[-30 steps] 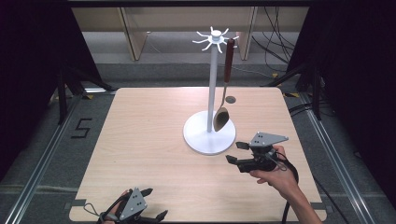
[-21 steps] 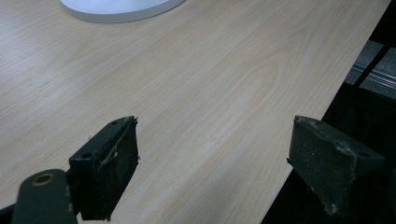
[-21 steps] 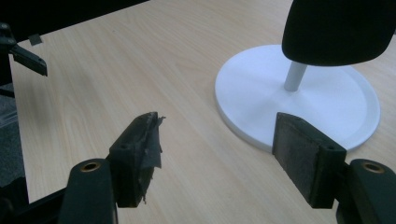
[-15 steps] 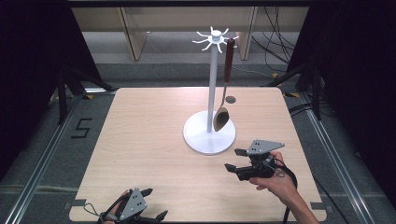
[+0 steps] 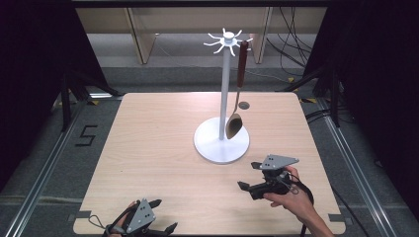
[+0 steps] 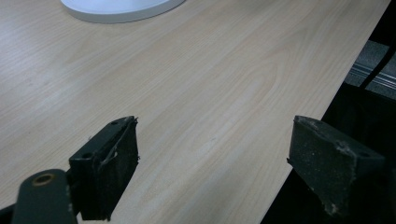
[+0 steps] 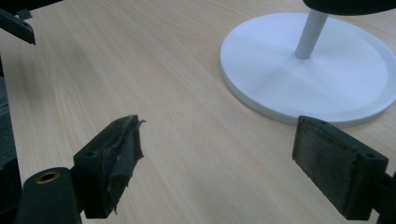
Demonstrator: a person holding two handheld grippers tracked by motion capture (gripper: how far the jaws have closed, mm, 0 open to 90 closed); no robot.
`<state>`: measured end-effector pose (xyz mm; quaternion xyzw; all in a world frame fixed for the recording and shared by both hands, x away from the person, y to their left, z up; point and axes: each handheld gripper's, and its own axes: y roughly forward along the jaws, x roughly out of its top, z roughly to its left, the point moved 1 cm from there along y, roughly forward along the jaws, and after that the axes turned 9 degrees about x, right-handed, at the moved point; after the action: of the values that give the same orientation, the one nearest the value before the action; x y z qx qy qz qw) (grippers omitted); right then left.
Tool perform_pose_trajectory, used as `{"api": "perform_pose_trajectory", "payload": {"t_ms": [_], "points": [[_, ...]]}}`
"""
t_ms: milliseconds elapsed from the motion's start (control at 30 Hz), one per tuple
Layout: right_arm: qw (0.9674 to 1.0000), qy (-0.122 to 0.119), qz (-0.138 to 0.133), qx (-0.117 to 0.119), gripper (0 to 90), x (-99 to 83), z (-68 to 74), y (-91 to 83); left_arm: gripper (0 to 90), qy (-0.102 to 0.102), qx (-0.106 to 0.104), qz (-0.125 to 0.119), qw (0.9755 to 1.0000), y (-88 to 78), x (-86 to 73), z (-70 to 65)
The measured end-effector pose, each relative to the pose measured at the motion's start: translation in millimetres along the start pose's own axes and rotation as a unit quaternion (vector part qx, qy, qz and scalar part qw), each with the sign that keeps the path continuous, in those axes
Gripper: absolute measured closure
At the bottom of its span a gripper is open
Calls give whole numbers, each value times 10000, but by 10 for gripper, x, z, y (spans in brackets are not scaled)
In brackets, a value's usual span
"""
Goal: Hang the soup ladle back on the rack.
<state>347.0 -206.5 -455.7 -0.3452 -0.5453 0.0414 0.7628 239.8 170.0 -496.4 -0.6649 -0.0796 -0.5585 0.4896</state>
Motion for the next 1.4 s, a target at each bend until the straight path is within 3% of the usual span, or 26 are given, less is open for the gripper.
{"api": "perform_pose_trajectory", "payload": {"t_ms": [133,167,367,400,433,533,767,933,1000,1133,1367,1400], "points": [[9998,-192,13,47,163,-41,16,10,152,45,-5,19,10000,-2,2,5],[9999,-110,35,37,164,-52,35,9,152,37,-9,26,10000,-1,1,4],[9999,-125,43,41,167,-107,85,16,152,40,-8,28,10000,-1,0,4],[9999,11,114,72,169,-120,111,11,152,21,-15,31,10000,-1,0,2],[9999,-119,62,30,171,-130,98,19,152,18,-13,24,10000,-1,1,2],[9997,-171,158,98,173,-162,113,17,152,30,-3,22,10000,-3,1,3],[9997,-125,201,41,178,-241,140,-3,152,-12,-34,5,10000,-2,1,-6],[9995,-138,284,94,183,-289,160,-3,152,35,-57,45,10000,-4,4,2],[9995,-119,288,12,184,-312,175,-11,152,73,-20,74,9999,-6,3,10],[9991,-259,328,6,184,-338,187,-26,152,35,-46,47,10000,-5,3,2],[9993,-157,344,-8,184,-399,242,-56,152,16,-74,63,10000,-2,2,-2],[9991,-241,338,-15,184,-404,232,-57,152,19,-72,63,10000,-1,2,-2]]}}
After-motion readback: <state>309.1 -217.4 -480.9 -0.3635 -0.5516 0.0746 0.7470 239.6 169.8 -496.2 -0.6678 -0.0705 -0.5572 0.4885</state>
